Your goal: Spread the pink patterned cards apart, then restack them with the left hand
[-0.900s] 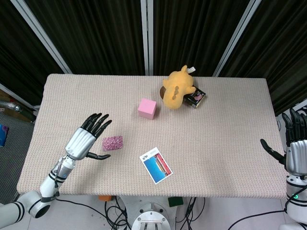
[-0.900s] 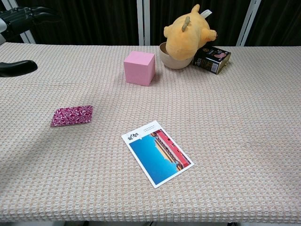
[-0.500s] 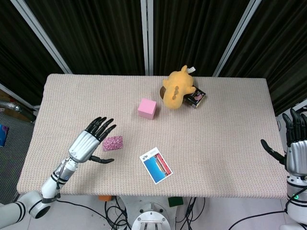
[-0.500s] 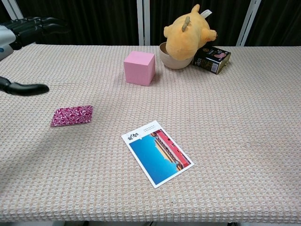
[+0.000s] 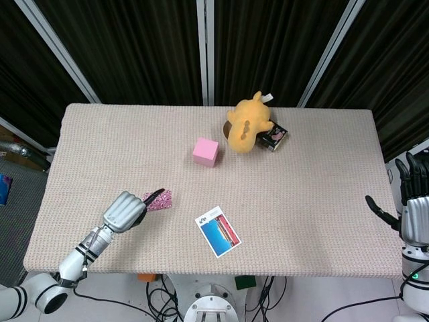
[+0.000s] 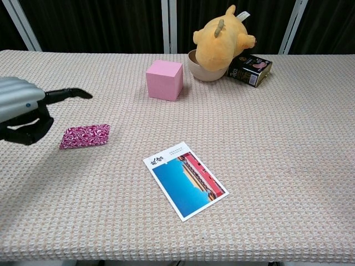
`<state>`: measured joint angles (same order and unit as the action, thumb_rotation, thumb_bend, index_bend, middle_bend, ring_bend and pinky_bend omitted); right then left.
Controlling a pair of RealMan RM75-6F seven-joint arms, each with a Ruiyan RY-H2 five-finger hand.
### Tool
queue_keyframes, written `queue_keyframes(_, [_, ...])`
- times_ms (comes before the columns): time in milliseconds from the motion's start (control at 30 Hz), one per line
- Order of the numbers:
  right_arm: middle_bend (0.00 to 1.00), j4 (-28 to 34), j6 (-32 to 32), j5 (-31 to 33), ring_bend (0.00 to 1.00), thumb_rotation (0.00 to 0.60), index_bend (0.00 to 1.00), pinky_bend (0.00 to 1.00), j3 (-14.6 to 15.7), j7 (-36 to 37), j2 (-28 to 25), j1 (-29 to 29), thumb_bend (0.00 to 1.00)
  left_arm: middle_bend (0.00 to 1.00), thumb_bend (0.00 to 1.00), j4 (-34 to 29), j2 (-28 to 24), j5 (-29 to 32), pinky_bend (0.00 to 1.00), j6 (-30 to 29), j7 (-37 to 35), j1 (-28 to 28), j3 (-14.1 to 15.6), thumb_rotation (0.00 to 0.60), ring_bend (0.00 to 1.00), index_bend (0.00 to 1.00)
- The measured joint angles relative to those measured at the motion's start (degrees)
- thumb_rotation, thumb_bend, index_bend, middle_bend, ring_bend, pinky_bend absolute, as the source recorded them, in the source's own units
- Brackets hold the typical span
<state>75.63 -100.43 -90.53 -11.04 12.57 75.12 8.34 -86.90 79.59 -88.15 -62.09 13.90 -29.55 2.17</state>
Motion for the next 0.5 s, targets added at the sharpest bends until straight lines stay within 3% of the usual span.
queue_keyframes(200, [0.00, -0.7, 1.6, 1.7, 0.00, 0.600, 0.00, 0.00, -0.2, 0.1, 0.6, 0.2, 0.44, 0.92, 0.78, -2.7, -1.4, 9.3, 0.89, 7.4, 5.9, -1.2, -0.3, 0.600, 0.91, 0.11])
queue_keyframes(500, [0.00, -1.2, 1.9, 1.9, 0.00, 0.600, 0.00, 0.00, -0.4, 0.1, 0.6, 0.3, 0.44, 0.92, 0.79, -2.0, 0.2, 13.6, 0.89, 10.9, 8.9, -2.9, -0.9, 0.600, 0.92, 0.10])
